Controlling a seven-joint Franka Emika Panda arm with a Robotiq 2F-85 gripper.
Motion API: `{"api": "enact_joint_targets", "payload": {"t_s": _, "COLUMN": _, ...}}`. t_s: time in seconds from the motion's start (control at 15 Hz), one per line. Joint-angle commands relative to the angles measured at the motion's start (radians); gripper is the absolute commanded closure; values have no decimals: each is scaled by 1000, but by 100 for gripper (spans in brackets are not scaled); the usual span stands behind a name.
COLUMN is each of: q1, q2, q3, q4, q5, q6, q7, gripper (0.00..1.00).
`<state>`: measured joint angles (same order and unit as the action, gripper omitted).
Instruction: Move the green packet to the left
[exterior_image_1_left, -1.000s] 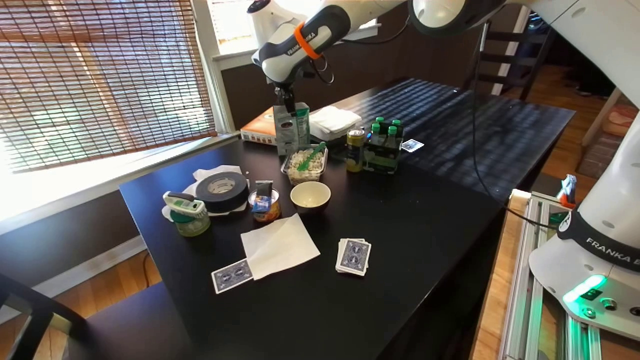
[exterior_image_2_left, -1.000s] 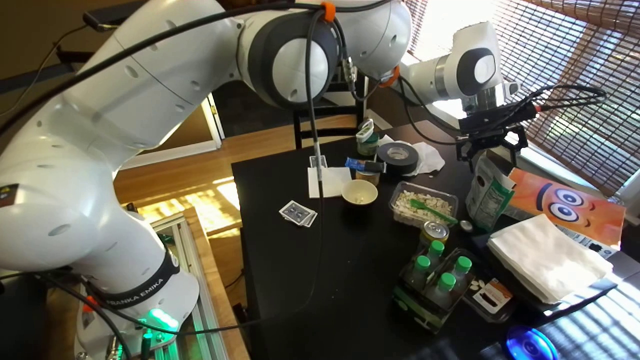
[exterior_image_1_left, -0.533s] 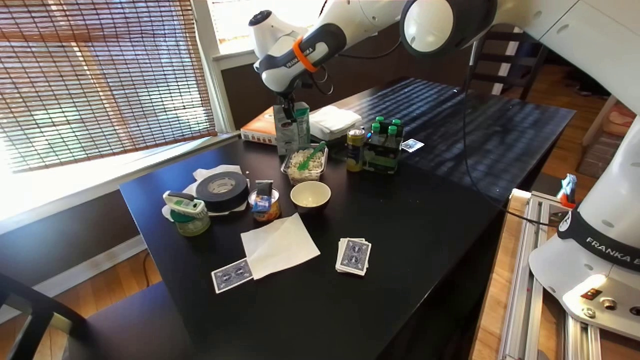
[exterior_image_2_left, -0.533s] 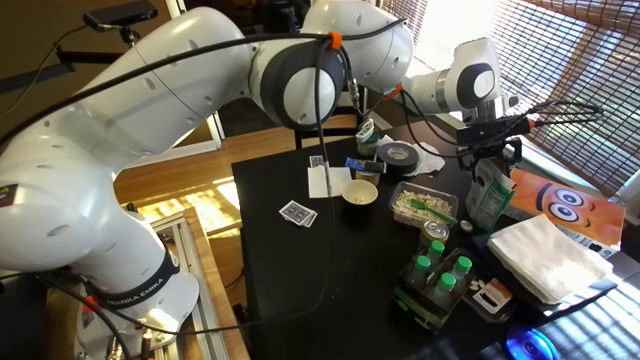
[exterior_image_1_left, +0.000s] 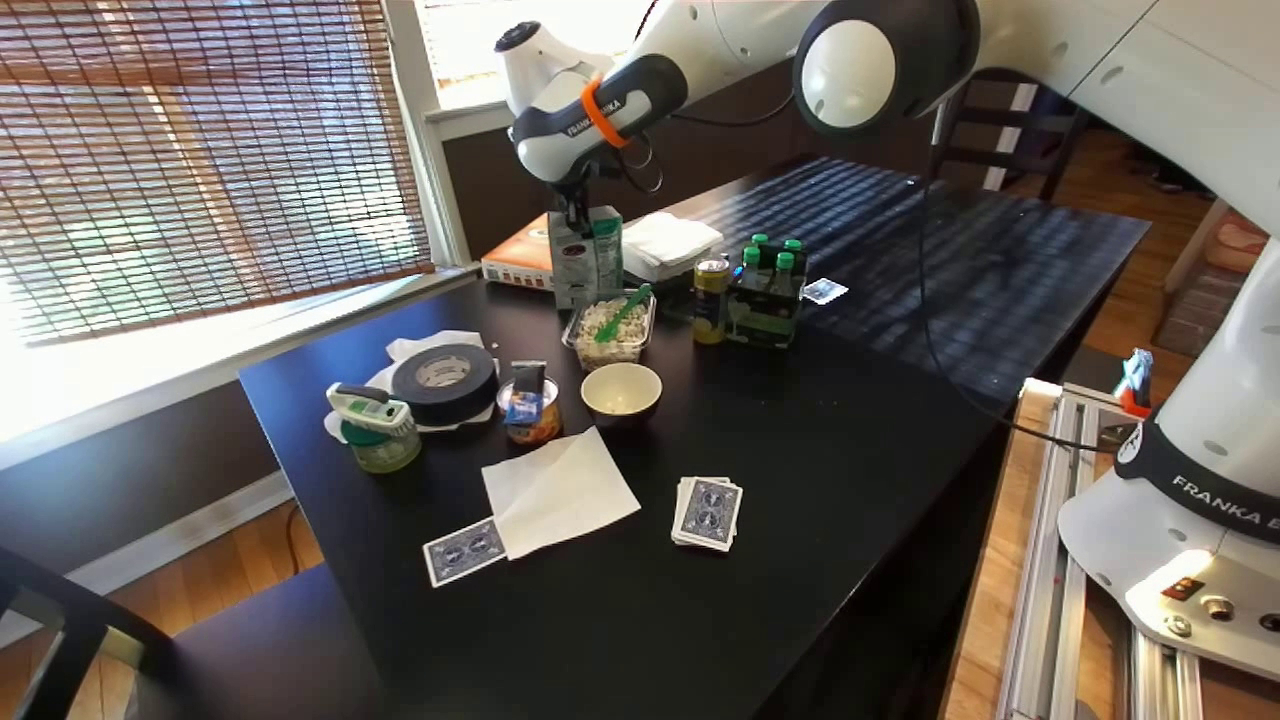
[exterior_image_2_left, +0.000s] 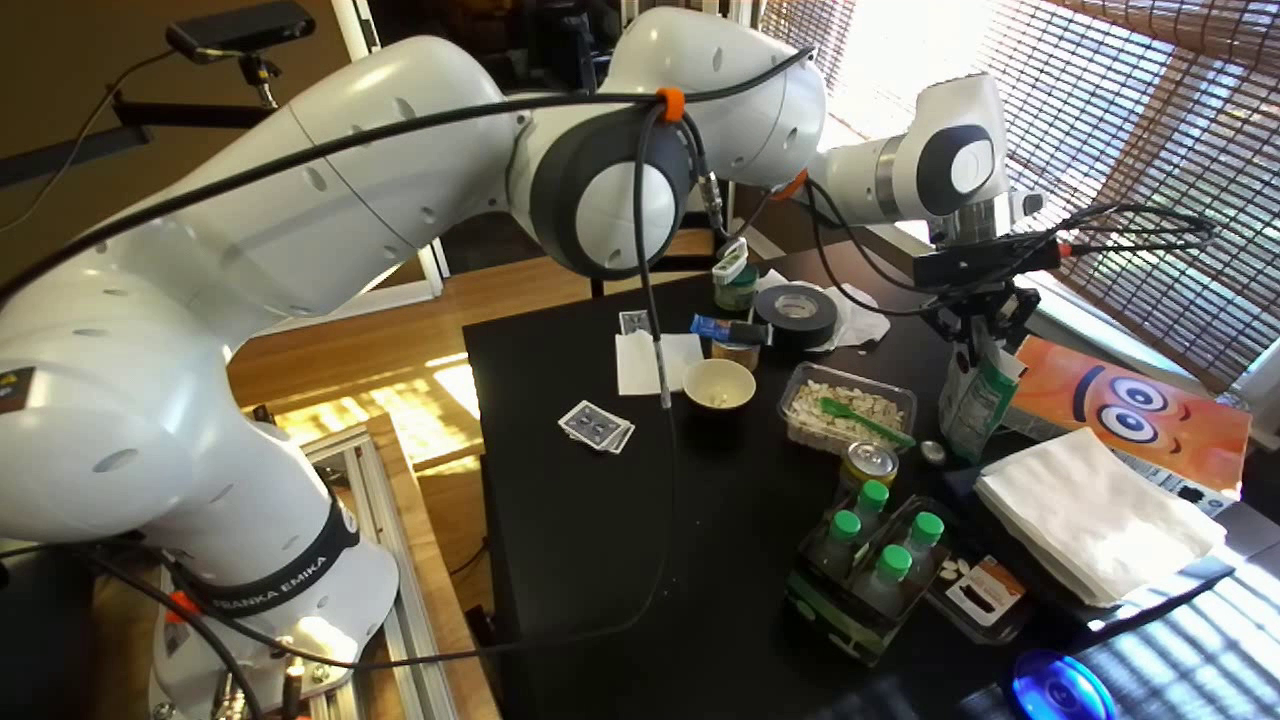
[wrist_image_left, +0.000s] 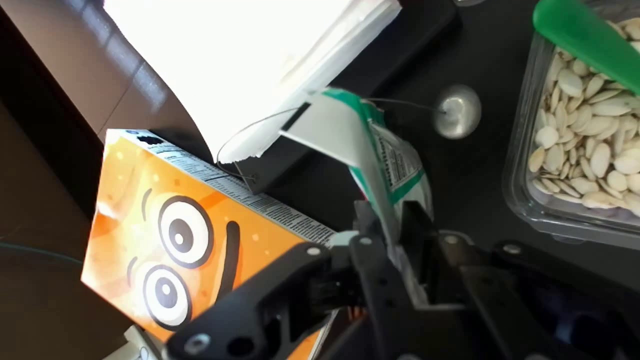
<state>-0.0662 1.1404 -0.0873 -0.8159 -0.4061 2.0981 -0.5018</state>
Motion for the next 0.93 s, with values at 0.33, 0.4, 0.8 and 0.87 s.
{"api": "enact_joint_targets", "payload": {"t_s": 0.33, "q1": -9, "q2": -21, "q3": 4, "q4": 84, "q5": 36, "q6": -95, "q7": 68, "gripper": 99}}
{"api": "enact_joint_targets", "payload": {"t_s": 0.4, "q1": -9, "q2": -39, "q3": 7, "q4": 85, "q5": 37, "q6": -89, "q7": 74, "gripper": 99}}
{"api": "enact_joint_targets", "payload": {"t_s": 0.8, "q1": -33, "q2": -151, "q3": 134, "q4": 95, "q5": 121, "q6": -87, "q7": -51, "gripper": 99}}
{"api": "enact_joint_targets", "payload": {"t_s": 0.87, "q1": -31, "q2": -170, "q3": 164, "q4": 87, "q5": 140, "q6": -91, "q7": -87, "gripper": 99}}
